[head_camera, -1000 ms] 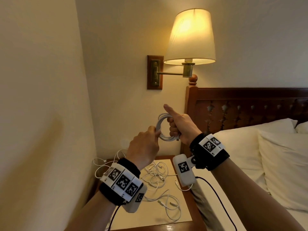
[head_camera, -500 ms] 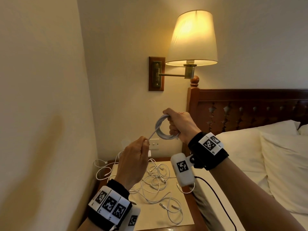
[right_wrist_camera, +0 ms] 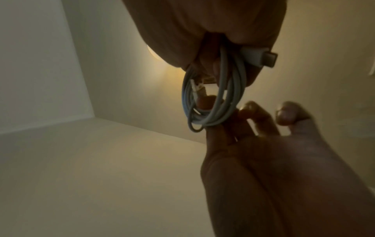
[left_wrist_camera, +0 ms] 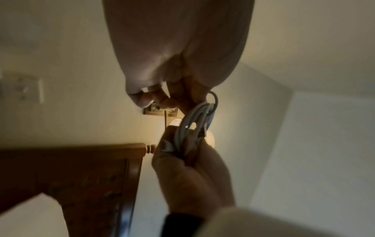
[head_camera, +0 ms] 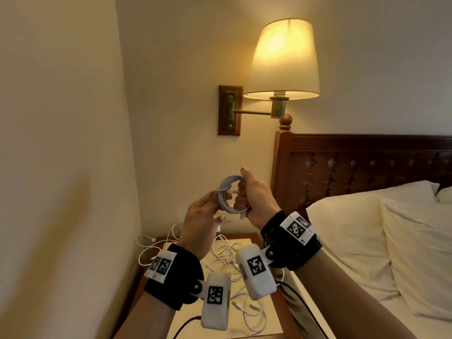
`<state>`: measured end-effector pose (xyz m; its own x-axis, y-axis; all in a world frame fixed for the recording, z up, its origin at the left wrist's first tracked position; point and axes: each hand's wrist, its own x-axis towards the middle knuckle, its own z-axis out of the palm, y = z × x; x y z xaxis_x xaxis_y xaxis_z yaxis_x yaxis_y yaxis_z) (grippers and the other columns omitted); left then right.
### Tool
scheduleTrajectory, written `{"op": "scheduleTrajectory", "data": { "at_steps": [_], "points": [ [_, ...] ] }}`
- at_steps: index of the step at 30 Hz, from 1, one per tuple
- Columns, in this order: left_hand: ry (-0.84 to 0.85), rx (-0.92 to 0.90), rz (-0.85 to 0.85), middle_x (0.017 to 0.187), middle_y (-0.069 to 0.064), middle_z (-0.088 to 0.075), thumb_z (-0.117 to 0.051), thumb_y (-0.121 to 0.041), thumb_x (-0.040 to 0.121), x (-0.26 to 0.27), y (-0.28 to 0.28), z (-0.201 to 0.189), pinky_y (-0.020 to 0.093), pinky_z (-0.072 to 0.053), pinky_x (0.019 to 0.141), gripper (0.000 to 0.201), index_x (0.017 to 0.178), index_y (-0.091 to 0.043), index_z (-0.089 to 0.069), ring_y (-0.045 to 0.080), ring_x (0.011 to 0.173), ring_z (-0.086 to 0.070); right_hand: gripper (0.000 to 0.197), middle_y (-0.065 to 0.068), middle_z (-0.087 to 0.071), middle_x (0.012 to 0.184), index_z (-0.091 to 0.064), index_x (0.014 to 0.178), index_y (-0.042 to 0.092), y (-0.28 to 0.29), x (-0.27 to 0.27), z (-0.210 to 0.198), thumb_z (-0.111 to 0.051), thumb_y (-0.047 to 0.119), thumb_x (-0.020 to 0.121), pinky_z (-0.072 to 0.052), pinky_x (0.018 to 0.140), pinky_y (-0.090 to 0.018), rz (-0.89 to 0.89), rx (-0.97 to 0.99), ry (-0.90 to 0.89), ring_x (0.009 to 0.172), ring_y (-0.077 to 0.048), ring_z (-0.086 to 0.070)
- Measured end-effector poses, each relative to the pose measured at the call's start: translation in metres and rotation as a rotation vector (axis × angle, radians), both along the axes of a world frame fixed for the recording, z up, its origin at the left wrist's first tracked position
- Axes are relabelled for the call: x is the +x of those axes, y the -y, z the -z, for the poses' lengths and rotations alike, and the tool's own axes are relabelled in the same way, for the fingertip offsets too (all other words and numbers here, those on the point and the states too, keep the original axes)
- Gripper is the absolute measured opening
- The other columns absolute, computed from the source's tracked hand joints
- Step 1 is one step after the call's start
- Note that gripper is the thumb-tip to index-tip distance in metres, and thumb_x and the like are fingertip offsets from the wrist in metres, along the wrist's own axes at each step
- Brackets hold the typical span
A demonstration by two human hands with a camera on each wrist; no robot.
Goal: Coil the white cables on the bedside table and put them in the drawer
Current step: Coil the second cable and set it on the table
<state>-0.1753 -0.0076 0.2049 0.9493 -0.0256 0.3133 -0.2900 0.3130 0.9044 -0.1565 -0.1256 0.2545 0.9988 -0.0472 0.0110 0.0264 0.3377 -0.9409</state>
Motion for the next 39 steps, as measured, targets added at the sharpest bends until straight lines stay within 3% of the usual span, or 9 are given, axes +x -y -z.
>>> {"op": "scheduleTrajectory", "data": {
  "at_steps": [4, 9, 11, 14, 24, 28, 31, 34, 39],
  "points": [
    [-0.179, -0.033, 0.221, 0.124, 0.001, -0.064, -0.054, -0.026, 0.095, 0.0, 0.0, 0.007, 0.035, -0.038, 0.088, 0.028, 0.121, -0.019, -0.062, 0.014, 0.113, -0.052, 0.046, -0.001, -0.049, 0.057, -0.053, 0.076, 0.011, -0.001, 0.001, 0.003, -0.046, 0.051, 0.098, -0.036, 0.041, -0.025, 0.058, -0.149, 0.021, 0.041, -0.013, -0.047],
    [-0.215, -0.334, 0.373, 0.107, 0.011, -0.064, -0.043, -0.045, 0.09, -0.011, -0.001, 0.009, 0.042, -0.03, 0.083, 0.041, 0.096, -0.011, -0.065, 0.024, 0.104, -0.05, 0.046, 0.002, -0.053, 0.051, -0.054, 0.077, 0.011, -0.001, -0.001, 0.0, -0.046, 0.052, 0.097, -0.041, 0.042, -0.023, 0.026, -0.203, 0.009, 0.042, -0.012, -0.054],
    [-0.151, -0.17, 0.255, 0.092, 0.003, -0.066, -0.052, -0.05, 0.09, -0.018, 0.003, 0.002, 0.042, -0.032, 0.083, 0.036, 0.083, -0.016, -0.061, 0.022, 0.099, -0.055, 0.047, 0.006, -0.046, 0.046, -0.052, 0.073, 0.012, -0.001, -0.001, 0.0, -0.048, 0.053, 0.096, -0.041, 0.048, -0.026, -0.002, -0.2, 0.015, 0.042, -0.013, -0.048],
    [-0.073, 0.199, 0.065, 0.094, -0.003, -0.074, -0.063, -0.051, 0.079, -0.019, 0.005, -0.011, 0.039, -0.041, 0.084, 0.039, 0.095, -0.016, -0.069, 0.016, 0.101, -0.06, 0.046, 0.003, -0.044, 0.054, -0.055, 0.074, 0.013, 0.002, -0.002, 0.0, -0.05, 0.054, 0.095, -0.042, 0.055, -0.029, 0.004, -0.196, 0.043, 0.049, -0.014, -0.044],
    [-0.042, 0.305, 0.043, 0.08, 0.009, -0.058, -0.057, -0.016, 0.095, -0.014, -0.01, -0.018, 0.03, -0.052, 0.06, 0.017, 0.106, -0.005, -0.064, 0.015, 0.063, -0.055, 0.037, 0.009, -0.038, 0.05, -0.051, 0.08, 0.012, 0.012, -0.003, 0.005, -0.04, 0.038, 0.103, -0.039, 0.056, -0.028, -0.064, -0.088, 0.171, 0.044, -0.007, -0.036],
    [0.138, 0.822, -0.321, 0.075, 0.006, -0.067, -0.059, -0.018, 0.095, -0.004, -0.012, -0.013, 0.042, -0.058, 0.073, 0.012, 0.097, -0.012, -0.068, 0.023, 0.068, -0.066, 0.032, 0.006, -0.038, 0.051, -0.051, 0.079, 0.011, 0.012, -0.002, 0.009, -0.044, 0.032, 0.103, -0.042, 0.058, -0.029, -0.091, -0.084, 0.148, 0.044, -0.009, -0.039],
    [0.192, 1.004, -0.353, 0.076, 0.002, -0.069, -0.057, -0.02, 0.095, -0.003, -0.014, -0.011, 0.034, -0.056, 0.071, 0.014, 0.089, -0.016, -0.07, 0.02, 0.073, -0.066, 0.03, 0.007, -0.038, 0.047, -0.055, 0.078, 0.011, 0.017, 0.0, 0.008, -0.058, 0.034, 0.097, -0.044, 0.058, -0.032, -0.09, -0.215, 0.134, 0.041, -0.009, -0.037],
    [0.307, 0.996, -0.299, 0.061, -0.013, -0.059, -0.057, -0.017, 0.095, -0.009, -0.016, -0.012, 0.014, -0.039, 0.054, 0.022, 0.076, -0.026, -0.064, 0.002, 0.055, -0.055, 0.033, 0.005, -0.04, 0.047, -0.062, 0.08, 0.009, 0.027, -0.002, 0.004, -0.069, 0.04, 0.087, -0.048, 0.059, -0.03, -0.17, -0.409, 0.099, 0.037, -0.009, -0.036],
    [0.351, 0.987, -0.401, 0.072, -0.009, -0.058, -0.05, -0.015, 0.097, -0.011, -0.013, -0.01, 0.025, -0.036, 0.059, 0.027, 0.11, -0.027, -0.07, 0.008, 0.064, -0.048, 0.031, 0.001, -0.048, 0.049, -0.064, 0.074, 0.009, 0.039, -0.005, -0.006, -0.059, 0.032, 0.093, -0.055, 0.085, -0.045, -0.333, -0.53, 0.086, 0.047, -0.015, -0.049]
  ]
}}
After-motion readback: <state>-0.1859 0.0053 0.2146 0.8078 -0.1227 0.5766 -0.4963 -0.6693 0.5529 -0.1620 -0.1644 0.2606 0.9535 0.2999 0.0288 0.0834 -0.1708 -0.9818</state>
